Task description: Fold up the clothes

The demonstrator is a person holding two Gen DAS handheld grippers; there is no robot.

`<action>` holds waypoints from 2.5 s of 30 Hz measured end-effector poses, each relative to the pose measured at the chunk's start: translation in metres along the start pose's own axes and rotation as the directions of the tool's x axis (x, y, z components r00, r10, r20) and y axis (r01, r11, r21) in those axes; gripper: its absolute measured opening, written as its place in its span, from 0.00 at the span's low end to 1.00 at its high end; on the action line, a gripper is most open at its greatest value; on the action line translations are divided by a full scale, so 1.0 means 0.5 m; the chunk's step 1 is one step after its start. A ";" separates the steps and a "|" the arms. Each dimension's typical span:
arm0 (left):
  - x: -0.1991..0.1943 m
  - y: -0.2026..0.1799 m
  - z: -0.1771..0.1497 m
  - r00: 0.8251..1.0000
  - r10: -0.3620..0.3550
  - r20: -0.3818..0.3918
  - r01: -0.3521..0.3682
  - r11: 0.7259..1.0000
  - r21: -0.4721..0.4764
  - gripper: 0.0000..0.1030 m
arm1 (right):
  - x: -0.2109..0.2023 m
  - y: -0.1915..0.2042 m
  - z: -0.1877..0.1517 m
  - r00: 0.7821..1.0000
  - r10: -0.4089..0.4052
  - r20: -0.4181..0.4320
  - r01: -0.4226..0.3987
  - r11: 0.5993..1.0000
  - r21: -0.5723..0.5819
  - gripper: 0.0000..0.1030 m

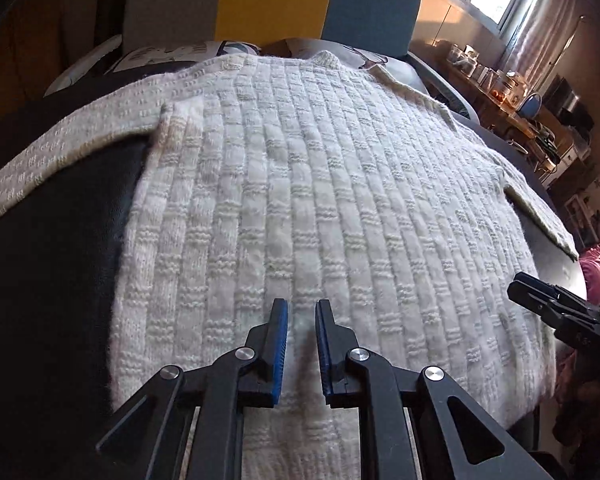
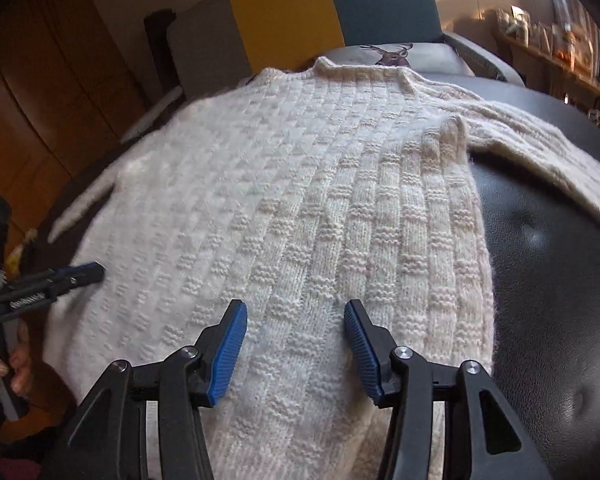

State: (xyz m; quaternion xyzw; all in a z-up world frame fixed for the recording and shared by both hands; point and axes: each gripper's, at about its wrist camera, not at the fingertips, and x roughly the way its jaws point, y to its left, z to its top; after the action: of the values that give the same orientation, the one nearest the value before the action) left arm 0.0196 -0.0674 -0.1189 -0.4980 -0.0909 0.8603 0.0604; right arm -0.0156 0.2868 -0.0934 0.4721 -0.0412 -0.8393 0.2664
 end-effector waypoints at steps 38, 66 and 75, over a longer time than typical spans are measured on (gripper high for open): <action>0.312 -0.769 0.339 0.673 -0.592 -0.444 0.645 0.763 -0.039 0.40 | -0.172 -0.612 0.130 0.904 -0.369 0.217 0.261 0.877 0.404 0.06; 0.256 -0.953 0.516 0.772 -0.562 -0.296 0.623 0.760 0.183 0.06 | -0.200 -0.637 0.019 0.841 -0.051 0.539 -0.389 0.636 0.667 0.54; 0.093 -0.740 0.669 0.792 -0.602 -0.100 0.610 0.775 0.165 0.06 | -0.073 -0.580 0.012 0.566 0.151 0.811 -0.823 0.169 0.543 0.95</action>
State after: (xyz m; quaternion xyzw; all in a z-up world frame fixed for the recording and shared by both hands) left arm -0.2891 0.2705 0.0848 -0.4517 -0.1631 0.7892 0.3828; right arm -0.1239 0.5511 -0.1551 0.2005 -0.7311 -0.6175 0.2097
